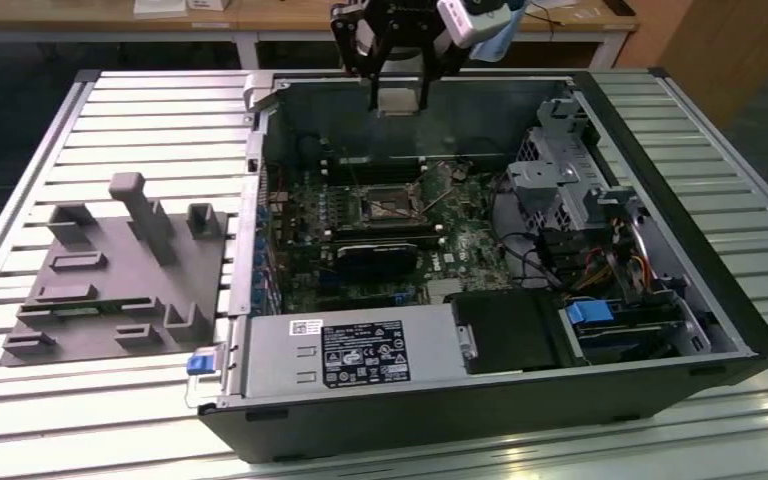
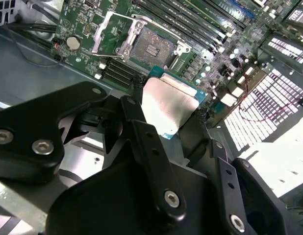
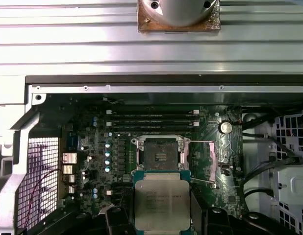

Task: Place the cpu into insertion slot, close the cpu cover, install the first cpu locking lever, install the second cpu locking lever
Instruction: 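Place the cpu into insertion slot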

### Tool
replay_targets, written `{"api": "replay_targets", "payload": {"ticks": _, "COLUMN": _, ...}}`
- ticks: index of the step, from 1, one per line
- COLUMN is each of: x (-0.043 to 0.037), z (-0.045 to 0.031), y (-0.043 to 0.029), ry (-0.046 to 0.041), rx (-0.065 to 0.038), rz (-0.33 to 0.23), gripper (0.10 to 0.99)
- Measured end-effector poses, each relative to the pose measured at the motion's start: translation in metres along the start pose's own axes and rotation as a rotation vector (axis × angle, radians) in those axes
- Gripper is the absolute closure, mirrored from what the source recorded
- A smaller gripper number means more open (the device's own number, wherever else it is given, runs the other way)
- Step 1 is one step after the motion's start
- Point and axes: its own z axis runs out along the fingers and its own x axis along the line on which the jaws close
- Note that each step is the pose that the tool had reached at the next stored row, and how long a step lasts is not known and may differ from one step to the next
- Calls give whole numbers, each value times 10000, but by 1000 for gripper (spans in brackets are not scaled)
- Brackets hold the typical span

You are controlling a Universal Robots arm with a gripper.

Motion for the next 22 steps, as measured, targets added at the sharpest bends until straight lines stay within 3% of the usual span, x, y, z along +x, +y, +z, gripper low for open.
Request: {"api": "replay_targets", "payload": {"ticks": 22, "x": -6, "z": 382, "y": -8, "ry": -28, "rx": -2, "rz": -2, "gripper": 545}}
